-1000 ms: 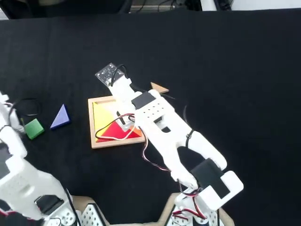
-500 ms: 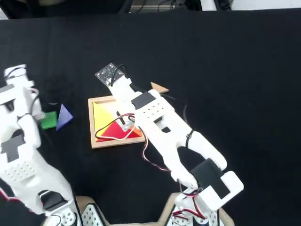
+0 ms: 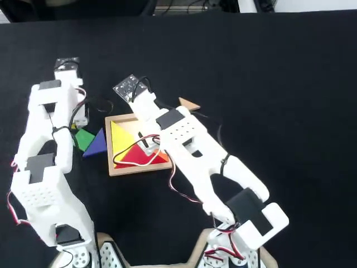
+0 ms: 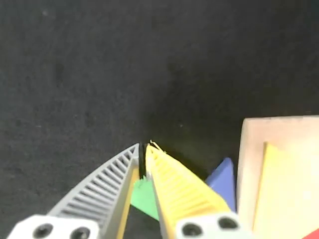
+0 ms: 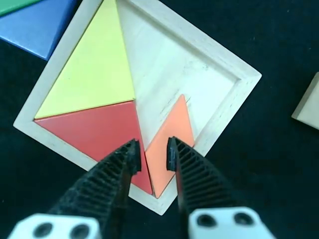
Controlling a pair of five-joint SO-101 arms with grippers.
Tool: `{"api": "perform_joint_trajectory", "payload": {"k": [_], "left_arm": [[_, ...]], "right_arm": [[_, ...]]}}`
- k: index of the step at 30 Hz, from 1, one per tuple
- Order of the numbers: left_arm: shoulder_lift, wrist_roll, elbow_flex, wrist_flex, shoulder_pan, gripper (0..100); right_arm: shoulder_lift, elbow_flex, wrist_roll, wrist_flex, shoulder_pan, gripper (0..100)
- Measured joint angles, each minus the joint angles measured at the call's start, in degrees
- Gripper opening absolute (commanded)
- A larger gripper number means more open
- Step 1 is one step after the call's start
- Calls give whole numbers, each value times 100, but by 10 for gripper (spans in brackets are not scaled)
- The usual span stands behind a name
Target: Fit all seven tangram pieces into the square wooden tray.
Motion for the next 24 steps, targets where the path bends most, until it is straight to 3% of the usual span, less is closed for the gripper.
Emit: {"api": "perform_joint_trajectory", "payload": {"k": [7,12,18,24], "left_arm": [[-387,44,-1407,1503,-1451,34],[-923,-264,-1943,2303,-2840,35],[-1011,-941,-1811,2787,-4466,169],[-1037,-1758,-721,2963,-5196,198]], "right_arm": [[0,0,44,-220,-70,102],[35,-211,949,-299,-677,111],[615,-1196,1538,264,-1433,264],[1943,-3024,2549,1495,-1811,292]]}}
